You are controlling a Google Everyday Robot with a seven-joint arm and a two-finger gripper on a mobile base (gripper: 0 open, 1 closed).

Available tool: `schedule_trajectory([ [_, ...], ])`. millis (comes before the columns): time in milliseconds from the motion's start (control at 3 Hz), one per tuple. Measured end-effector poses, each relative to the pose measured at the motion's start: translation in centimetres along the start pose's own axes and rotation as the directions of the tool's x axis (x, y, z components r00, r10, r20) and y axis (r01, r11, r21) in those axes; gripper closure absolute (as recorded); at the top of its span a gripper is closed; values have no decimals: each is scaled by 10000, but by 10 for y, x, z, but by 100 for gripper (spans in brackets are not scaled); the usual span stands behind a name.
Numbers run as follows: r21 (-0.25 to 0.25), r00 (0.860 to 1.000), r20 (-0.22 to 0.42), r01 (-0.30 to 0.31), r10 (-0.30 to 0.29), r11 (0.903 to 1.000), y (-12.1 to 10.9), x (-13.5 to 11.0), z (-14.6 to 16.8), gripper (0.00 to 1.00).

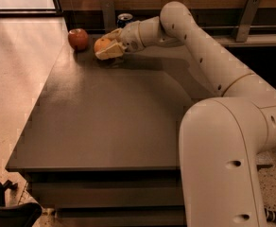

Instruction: Move orange near apple

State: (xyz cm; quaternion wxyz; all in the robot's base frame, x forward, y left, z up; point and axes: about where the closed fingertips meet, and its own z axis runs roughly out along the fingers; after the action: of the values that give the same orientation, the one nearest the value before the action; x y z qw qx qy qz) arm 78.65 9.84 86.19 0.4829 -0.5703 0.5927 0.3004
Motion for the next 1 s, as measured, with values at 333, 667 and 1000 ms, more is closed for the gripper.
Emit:
schedule_trajectory([
  [333,-68,10000,14,17,-17,10000,1,-1,3,84],
  [667,-144,10000,25,8,-7,9999,3,-1,8,53],
  [1000,-186,10000,31,1,-1,9998,4,-1,11,30],
])
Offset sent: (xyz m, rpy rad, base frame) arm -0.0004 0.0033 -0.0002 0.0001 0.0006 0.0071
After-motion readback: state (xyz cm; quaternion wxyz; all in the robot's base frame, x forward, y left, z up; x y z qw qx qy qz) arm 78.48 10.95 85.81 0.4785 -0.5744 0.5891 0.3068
